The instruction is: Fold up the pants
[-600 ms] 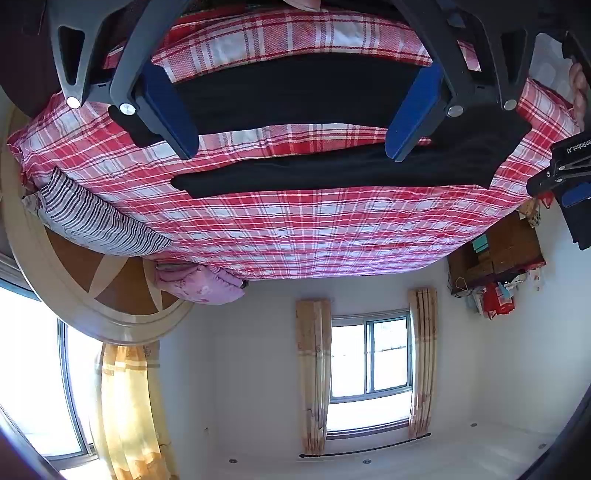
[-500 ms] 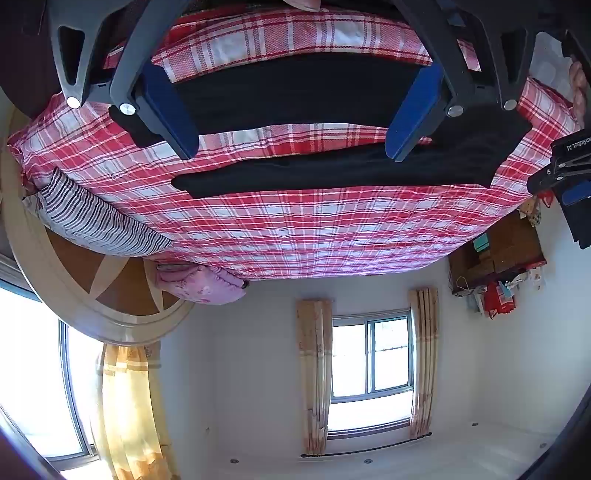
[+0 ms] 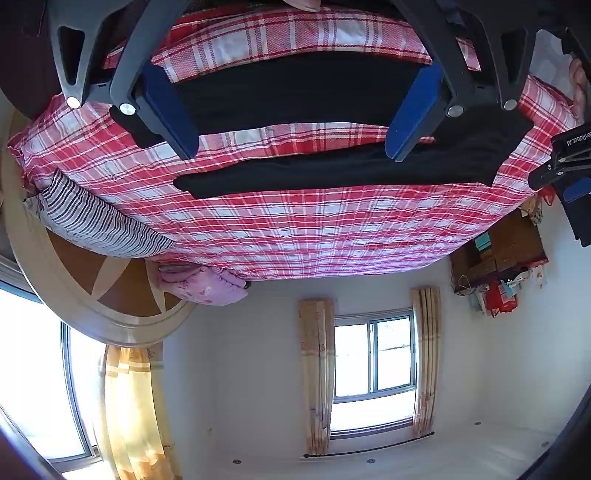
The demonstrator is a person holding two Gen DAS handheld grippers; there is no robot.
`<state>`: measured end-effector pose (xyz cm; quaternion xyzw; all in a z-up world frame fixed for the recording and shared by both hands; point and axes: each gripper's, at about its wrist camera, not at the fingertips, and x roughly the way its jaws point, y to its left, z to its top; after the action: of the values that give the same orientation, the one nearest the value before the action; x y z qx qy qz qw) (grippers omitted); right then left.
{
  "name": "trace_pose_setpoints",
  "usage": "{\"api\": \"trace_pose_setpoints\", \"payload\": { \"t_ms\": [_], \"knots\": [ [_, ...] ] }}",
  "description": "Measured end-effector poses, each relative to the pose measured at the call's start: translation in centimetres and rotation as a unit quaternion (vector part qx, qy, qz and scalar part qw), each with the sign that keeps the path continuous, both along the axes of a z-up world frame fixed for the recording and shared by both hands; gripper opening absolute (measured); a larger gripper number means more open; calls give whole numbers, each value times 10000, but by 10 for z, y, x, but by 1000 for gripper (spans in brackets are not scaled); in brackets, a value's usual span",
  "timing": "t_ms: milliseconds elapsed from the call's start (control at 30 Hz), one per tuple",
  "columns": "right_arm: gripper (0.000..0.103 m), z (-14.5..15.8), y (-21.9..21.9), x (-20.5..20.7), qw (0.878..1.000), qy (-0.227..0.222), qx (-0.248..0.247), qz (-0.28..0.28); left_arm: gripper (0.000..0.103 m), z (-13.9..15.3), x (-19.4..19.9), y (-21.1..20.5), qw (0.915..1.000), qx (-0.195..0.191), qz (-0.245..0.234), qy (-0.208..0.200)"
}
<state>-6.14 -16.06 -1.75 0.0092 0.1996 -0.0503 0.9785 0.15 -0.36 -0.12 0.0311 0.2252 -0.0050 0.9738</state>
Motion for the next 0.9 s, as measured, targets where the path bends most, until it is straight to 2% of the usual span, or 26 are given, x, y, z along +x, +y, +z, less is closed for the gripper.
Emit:
{"api": "trace_pose_setpoints", "payload": {
  "t_ms": [233, 900],
  "knots": [
    [102, -4, -14, 5, 10000, 16, 10, -29, 103, -6, 2, 0, 10000, 24, 18, 12],
    [102, -6, -6, 6, 10000, 72, 21, -65, 103, -9, 4, 2, 9999, 63, 90, 83]
  ]
}}
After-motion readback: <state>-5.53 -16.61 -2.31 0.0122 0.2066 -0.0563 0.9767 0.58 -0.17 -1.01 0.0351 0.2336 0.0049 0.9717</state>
